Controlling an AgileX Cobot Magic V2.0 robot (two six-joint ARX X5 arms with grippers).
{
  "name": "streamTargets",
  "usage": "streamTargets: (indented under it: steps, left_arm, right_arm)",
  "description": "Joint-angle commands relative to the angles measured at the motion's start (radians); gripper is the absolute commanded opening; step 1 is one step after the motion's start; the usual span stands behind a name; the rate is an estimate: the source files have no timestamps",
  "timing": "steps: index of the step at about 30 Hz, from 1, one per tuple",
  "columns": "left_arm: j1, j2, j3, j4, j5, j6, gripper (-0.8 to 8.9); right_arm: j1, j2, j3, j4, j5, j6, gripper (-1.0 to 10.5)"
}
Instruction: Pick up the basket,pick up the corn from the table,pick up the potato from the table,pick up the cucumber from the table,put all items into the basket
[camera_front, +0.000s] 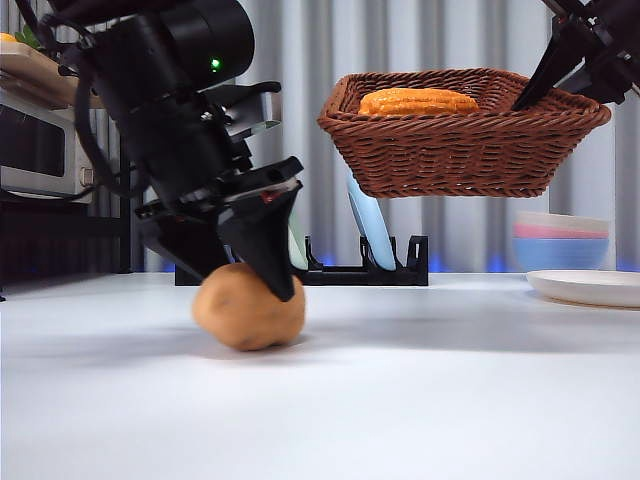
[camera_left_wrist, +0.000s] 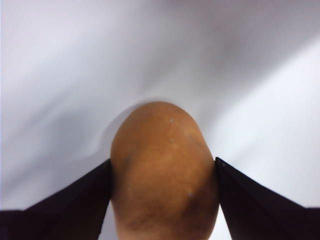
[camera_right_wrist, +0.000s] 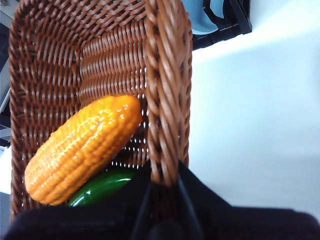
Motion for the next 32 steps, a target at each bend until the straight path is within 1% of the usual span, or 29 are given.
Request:
streamTargets:
  steps: [1,4,7,8,11,13,16,21,26,30,32]
  left_arm:
    - [-0.001,-0.069,-0.005,-0.053,-0.019,0.014,-0.08]
    - [-0.002,-0.208,-0.005,-0.119,-0.017,-0.009,-0.08]
    - [-0.014,-0.4,0.009,-0.186,-0.016,-0.085,-0.08]
    - [-0.021,-0.46,0.018,-0.187,-0.016,-0.104,-0.07]
    - [-0.043,-0.583,0.056,-0.126,-0.019,-0.109,-0.08]
    - [-0.055,-0.605,0.089,-0.071,-0.021,-0.109,-0.07]
    - [-0.064,-0.575,0.161,-0.034,-0.053,-0.089,-0.08]
    - [-0.065,-0.413,0.268,-0.032,-0.129,0.049,-0.08]
    - [-0.066,-0.221,0.362,-0.031,-0.162,0.142,-0.08]
    - [-0.066,-0.1,0.403,-0.035,-0.264,0.164,-0.07]
    - [-0.063,-0.069,0.406,-0.041,-0.289,0.164,0.05]
  right_arm:
    - [-0.001,0.0,0.014,0.02,-0.01,0.003,-0.1]
    - [-0.001,0.0,0.014,0.021,-0.009,0.003,-0.1]
    - [0.0,0.0,0.014,0.021,-0.008,0.003,-0.1]
    - [0.002,0.0,0.014,0.021,-0.008,0.003,-0.1]
    - [0.014,0.0,0.014,0.02,-0.008,0.004,-0.1]
    - [0.031,0.0,0.014,0.02,-0.008,0.012,-0.1]
    - [0.066,0.0,0.014,0.018,-0.01,0.012,-0.1]
    - [0.153,0.0,0.014,-0.025,-0.009,0.01,-0.1]
    - [0.229,0.0,0.014,-0.05,-0.008,0.004,-0.1]
    - [0.26,0.0,0.014,-0.059,-0.008,-0.002,-0.1]
    - [0.267,0.0,0.014,-0.062,-0.008,-0.001,-0.1]
